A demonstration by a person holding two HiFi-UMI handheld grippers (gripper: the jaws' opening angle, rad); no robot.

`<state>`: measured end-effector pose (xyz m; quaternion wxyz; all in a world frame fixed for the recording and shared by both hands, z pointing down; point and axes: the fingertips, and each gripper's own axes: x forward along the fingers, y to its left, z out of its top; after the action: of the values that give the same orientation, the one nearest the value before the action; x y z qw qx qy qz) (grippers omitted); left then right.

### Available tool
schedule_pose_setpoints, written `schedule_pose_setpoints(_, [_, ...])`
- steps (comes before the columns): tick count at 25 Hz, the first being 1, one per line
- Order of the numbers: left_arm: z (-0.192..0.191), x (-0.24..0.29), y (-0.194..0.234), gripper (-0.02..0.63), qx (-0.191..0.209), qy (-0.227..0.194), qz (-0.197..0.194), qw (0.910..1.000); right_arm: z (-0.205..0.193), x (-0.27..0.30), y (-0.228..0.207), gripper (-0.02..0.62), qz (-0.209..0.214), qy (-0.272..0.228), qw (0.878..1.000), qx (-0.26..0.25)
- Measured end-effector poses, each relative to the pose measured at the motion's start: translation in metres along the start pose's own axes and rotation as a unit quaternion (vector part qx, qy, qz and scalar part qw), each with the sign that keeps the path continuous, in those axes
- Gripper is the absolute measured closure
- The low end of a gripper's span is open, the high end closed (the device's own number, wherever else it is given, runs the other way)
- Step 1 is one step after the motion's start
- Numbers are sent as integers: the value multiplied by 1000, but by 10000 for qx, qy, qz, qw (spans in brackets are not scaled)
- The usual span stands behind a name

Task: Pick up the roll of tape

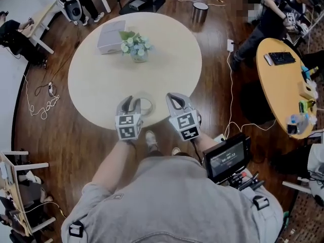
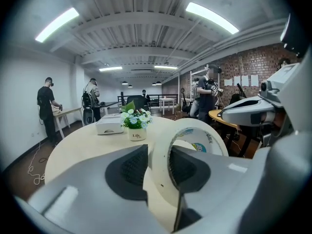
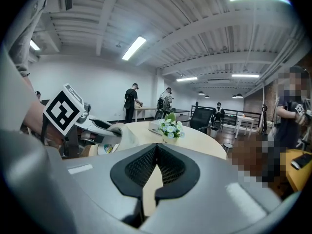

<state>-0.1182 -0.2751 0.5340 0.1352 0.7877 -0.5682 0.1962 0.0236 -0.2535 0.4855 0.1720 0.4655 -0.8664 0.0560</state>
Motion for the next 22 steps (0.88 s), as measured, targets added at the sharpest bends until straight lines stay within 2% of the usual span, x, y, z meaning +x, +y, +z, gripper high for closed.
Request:
schedule_pose_setpoints(5, [-8,-32,-15,491,-70,-50,144,9999,-3,-19,14,581,222,-64,9997,-45])
schedule_pose_setpoints(10, [-10,-57,-12,491,-70,-138,213,9997,-2,-24,30,581,321,-79,9994,-46])
schedule_pose_setpoints(16, [-13,-86,0,491,-118,-302,219,9992,2,-27,58,581,325,-109,9994,-92])
schedule_pose_setpoints(22, [-25,-124,18,491,-89,-358,60,9993,6,-34,100,581,224,-62,9997,-7])
